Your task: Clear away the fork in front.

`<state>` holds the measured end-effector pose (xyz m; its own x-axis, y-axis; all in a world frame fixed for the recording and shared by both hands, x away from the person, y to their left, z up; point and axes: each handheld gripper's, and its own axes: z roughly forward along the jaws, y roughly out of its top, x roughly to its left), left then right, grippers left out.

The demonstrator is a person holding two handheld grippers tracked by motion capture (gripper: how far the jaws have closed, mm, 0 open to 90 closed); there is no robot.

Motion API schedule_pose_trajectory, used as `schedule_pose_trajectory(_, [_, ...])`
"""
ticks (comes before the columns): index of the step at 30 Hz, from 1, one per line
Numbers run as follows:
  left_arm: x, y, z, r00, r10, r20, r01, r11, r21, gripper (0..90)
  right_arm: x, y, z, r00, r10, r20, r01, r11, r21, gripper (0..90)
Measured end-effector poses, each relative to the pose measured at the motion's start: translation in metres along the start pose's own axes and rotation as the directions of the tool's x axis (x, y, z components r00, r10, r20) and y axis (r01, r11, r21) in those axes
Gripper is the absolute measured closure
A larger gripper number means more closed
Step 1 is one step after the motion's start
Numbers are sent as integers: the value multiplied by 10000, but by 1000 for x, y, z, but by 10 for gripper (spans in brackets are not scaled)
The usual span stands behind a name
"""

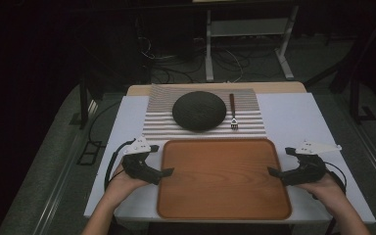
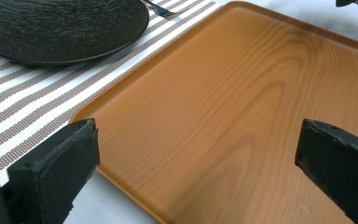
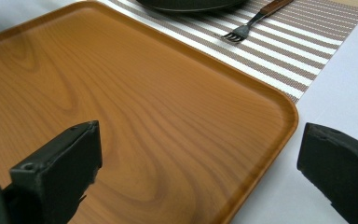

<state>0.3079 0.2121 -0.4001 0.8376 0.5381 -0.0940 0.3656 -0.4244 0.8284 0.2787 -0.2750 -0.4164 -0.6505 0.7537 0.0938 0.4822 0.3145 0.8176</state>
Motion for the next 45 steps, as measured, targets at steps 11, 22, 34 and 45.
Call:
schedule_pose_trajectory(11, [3, -2, 5, 10000, -22, 51, 22, 10000, 76, 0, -3, 2, 2, 9999, 76, 122, -76, 10000, 3, 0])
schedule_pose_trajectory(22, [3, -2, 10, 10000, 62, 40, -62, 10000, 8, 0, -5, 6, 11, 9996, 241, 139, -243, 9997, 105, 0])
schedule_pose_trajectory(34, [3, -5, 12, 9999, 109, 63, -109, 9999, 89, 0, -8, 14, 22, 9993, 326, 156, -332, 9986, 421, 0])
schedule_pose_trajectory(45, [3, -4, 12, 9998, 165, 84, -166, 9998, 59, 0, -14, 25, 30, 9990, 403, 218, -411, 9983, 412, 0])
